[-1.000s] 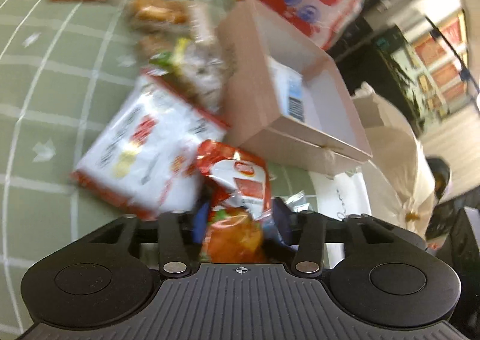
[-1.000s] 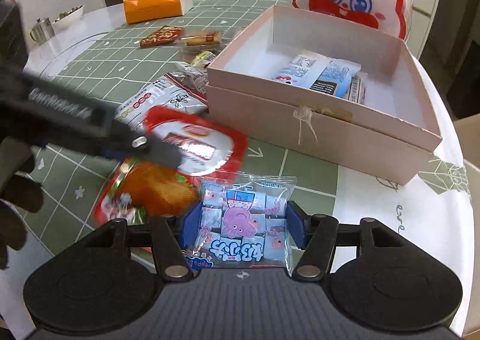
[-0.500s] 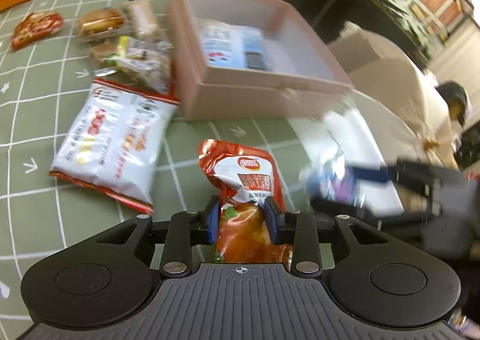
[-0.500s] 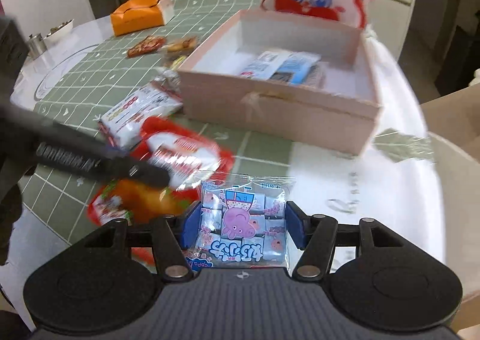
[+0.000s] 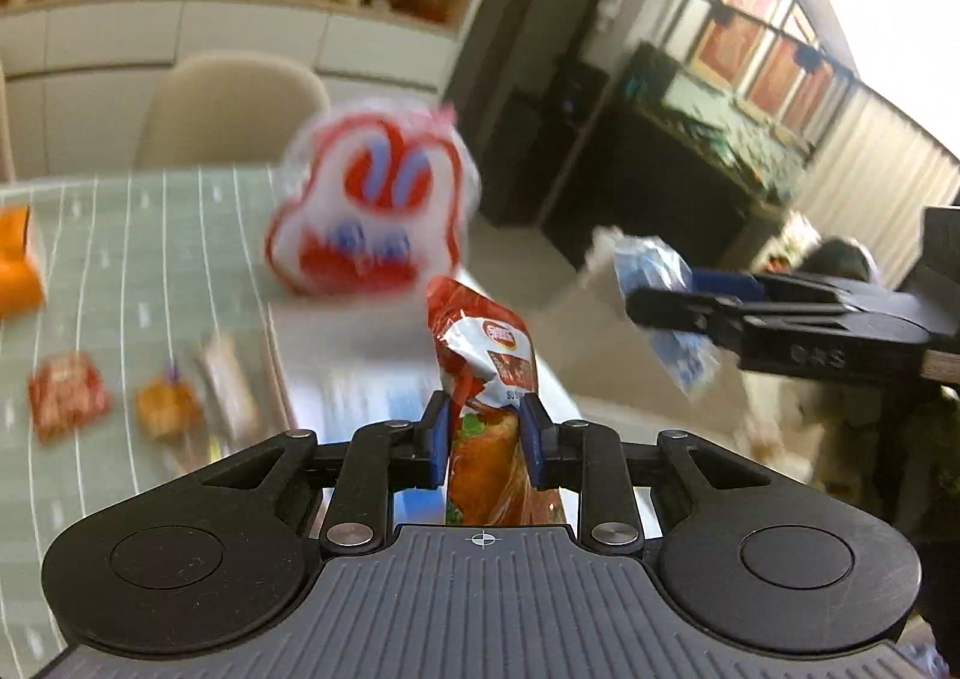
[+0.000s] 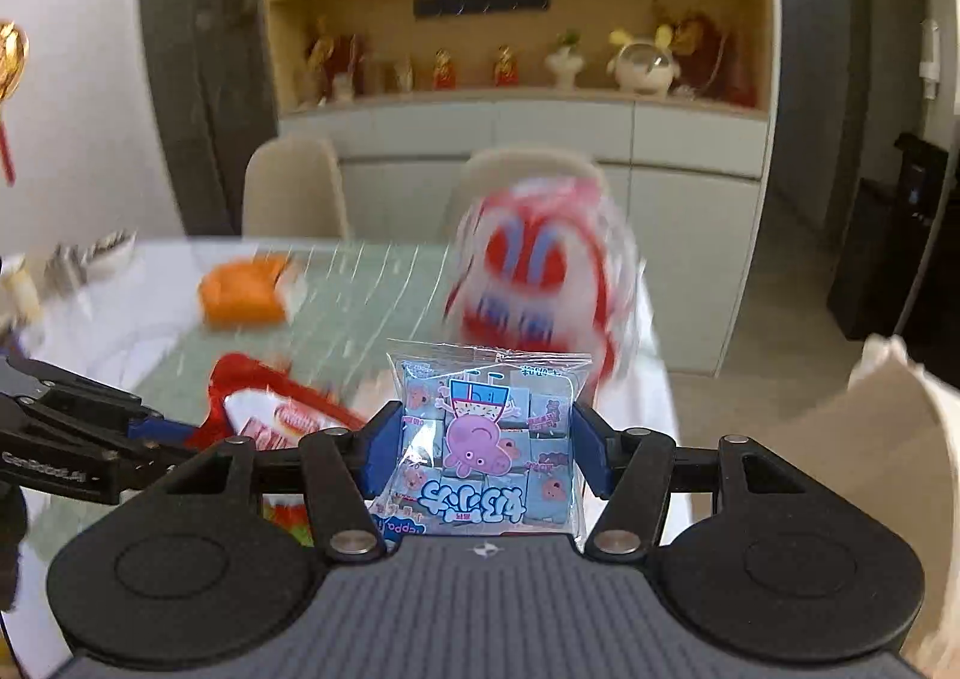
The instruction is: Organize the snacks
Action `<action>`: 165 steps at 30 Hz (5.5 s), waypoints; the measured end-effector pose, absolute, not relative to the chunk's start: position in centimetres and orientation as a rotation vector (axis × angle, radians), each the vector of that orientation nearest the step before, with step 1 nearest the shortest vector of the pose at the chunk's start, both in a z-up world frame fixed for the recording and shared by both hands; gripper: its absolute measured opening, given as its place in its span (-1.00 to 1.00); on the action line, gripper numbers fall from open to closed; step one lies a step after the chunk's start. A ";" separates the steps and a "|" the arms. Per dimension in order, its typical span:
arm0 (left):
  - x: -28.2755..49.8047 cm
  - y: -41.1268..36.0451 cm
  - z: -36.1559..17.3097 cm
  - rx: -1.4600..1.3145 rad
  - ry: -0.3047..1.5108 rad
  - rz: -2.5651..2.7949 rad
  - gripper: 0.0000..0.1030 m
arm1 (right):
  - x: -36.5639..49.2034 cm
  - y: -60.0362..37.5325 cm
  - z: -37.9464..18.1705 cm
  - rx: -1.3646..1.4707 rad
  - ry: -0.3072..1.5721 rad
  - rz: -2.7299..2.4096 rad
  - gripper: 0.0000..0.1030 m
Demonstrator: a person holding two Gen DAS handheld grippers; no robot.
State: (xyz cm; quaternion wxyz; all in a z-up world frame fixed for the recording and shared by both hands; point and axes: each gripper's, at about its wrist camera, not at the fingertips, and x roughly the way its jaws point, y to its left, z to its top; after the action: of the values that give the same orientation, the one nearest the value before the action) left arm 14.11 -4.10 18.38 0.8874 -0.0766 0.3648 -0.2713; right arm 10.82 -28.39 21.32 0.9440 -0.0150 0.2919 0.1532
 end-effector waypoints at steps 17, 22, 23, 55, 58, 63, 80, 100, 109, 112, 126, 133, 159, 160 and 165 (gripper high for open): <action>24.6 3.8 8.9 -0.317 0.837 -0.292 -0.47 | 26.9 -26.5 8.3 0.092 0.975 0.297 0.17; 28.3 13.3 6.4 -0.319 0.810 0.016 -0.47 | 24.8 -24.1 9.3 -0.020 0.840 0.284 0.17; 29.0 14.3 5.8 -0.314 0.815 0.041 -0.47 | 24.1 -23.5 9.6 -0.033 0.823 0.295 0.17; 24.9 14.9 5.2 -0.138 0.814 -0.249 -0.47 | 9.1 -7.7 4.2 -0.232 0.761 0.397 0.44; 29.7 15.7 2.9 -0.158 0.870 -0.205 -0.47 | 8.1 -8.4 3.8 -0.204 0.798 0.362 0.44; 29.9 16.0 1.6 -0.129 0.915 -0.271 -0.56 | 6.4 -10.2 2.6 -0.226 0.829 0.277 0.44; 15.3 13.9 2.5 -0.068 0.950 -0.292 -0.54 | 13.4 -4.2 -1.4 -0.053 0.909 0.278 0.75; 20.8 8.3 3.1 0.044 0.937 -0.147 -0.44 | 5.0 -16.6 -0.4 -0.213 0.788 0.088 0.44; 18.3 6.2 2.1 0.024 0.975 -0.216 -0.44 | 4.7 -22.7 -1.3 0.031 0.773 0.157 0.56; 15.4 4.6 1.9 0.032 0.975 -0.262 -0.44 | 4.3 -22.9 -1.5 0.012 0.760 0.182 0.58; 4.1 0.0 2.3 -0.083 0.902 -0.085 -0.40 | 4.8 -22.9 -2.0 -0.127 0.768 0.301 0.91; 5.2 -1.3 2.2 -0.062 0.904 -0.046 -0.24 | 5.1 -23.5 -2.1 -0.158 0.772 0.357 0.97; 6.4 -1.7 1.9 0.010 0.913 0.009 0.53 | 4.3 -24.1 -2.6 -0.148 0.707 0.367 1.00; 6.6 -1.3 1.5 -0.019 0.919 -0.008 0.55 | 4.3 -24.1 -2.6 -0.148 0.707 0.368 1.00; 7.4 -1.6 0.5 -0.060 0.945 -0.055 0.63 | 4.3 -24.1 -2.6 -0.147 0.704 0.368 1.00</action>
State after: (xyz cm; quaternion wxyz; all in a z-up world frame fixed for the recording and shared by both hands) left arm 7.36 -1.55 0.55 0.8896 -0.0291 0.4551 -0.0265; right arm 4.32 -24.12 -2.62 0.9195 -0.0714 0.3427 0.1789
